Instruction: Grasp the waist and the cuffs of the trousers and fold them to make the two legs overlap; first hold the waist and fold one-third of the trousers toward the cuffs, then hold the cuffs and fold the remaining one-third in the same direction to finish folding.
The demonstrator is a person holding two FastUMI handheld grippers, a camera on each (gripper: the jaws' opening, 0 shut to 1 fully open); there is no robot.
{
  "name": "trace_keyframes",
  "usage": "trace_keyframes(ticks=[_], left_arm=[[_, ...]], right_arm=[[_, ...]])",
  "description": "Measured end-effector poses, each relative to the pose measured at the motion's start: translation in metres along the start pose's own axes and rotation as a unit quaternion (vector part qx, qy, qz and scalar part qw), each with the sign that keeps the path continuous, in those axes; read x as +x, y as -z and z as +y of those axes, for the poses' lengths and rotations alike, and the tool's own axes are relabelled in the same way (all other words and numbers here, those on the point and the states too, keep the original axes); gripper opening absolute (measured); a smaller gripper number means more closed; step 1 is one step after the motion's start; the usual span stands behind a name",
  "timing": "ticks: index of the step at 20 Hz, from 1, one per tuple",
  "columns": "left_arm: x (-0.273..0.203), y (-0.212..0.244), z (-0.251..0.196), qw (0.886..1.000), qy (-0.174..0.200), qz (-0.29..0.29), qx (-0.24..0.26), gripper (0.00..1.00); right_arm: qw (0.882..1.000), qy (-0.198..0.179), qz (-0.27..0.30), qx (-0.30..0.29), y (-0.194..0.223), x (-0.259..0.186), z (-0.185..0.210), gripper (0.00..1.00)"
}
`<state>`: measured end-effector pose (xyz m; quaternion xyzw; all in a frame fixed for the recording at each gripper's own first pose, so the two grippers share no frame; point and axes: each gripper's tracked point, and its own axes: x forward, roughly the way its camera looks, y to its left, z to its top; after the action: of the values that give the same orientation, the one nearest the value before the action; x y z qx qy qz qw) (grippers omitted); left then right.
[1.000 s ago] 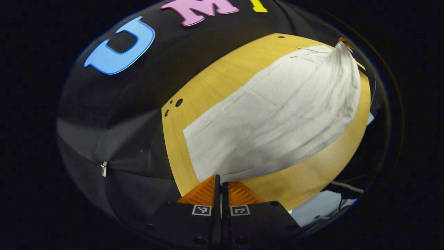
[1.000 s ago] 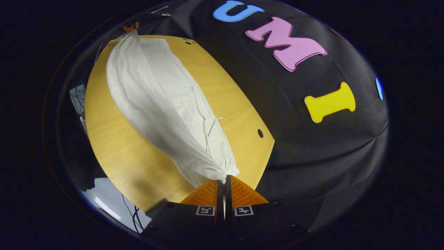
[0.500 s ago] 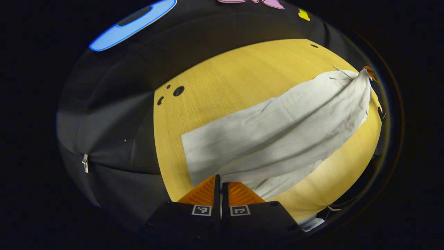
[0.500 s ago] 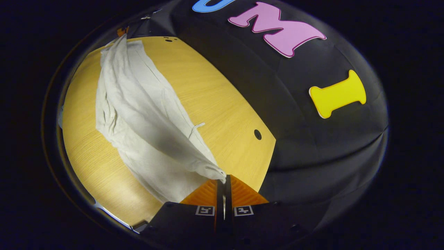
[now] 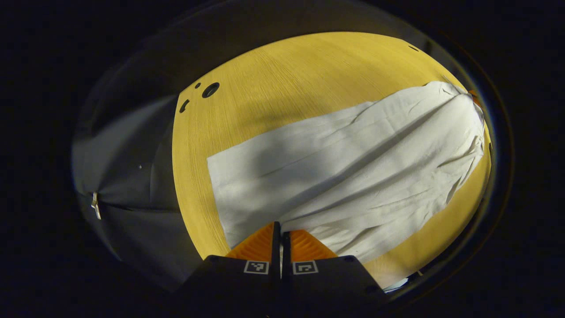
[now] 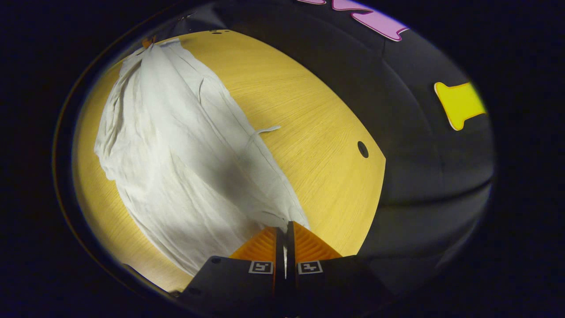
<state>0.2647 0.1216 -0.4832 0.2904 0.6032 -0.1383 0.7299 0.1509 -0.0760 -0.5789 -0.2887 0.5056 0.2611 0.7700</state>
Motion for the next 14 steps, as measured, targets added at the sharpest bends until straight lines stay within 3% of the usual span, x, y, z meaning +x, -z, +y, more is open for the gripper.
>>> trace_keyframes(ticks=[5, 7, 10, 12, 13, 14], left_arm=[[0.015, -0.001, -0.003, 0.999, 0.001, 0.023, 0.024, 0.10], [0.014, 0.002, 0.003, 0.999, -0.016, 0.026, 0.041, 0.24], [0.009, -0.006, 0.029, 0.993, -0.074, 0.006, 0.092, 0.67], [0.005, -0.004, 0.031, 0.992, -0.086, -0.004, 0.093, 1.00], [0.003, -0.003, 0.032, 0.992, -0.089, -0.011, 0.090, 0.99], [-0.003, -0.002, 0.033, 0.992, -0.093, -0.018, 0.089, 0.99]], right_arm=[[1.000, -0.007, 0.005, 0.012, 0.000, 0.013, -0.002, 0.10], [1.000, -0.007, 0.003, 0.021, 0.001, 0.012, -0.005, 0.13], [0.999, 0.001, 0.003, 0.042, 0.002, 0.008, -0.012, 0.24], [0.998, 0.019, -0.005, 0.062, -0.001, -0.002, -0.022, 0.49], [0.997, 0.024, -0.010, 0.078, 0.000, -0.010, -0.024, 0.73], [0.995, 0.031, -0.015, 0.094, 0.000, -0.017, -0.027, 0.77]])
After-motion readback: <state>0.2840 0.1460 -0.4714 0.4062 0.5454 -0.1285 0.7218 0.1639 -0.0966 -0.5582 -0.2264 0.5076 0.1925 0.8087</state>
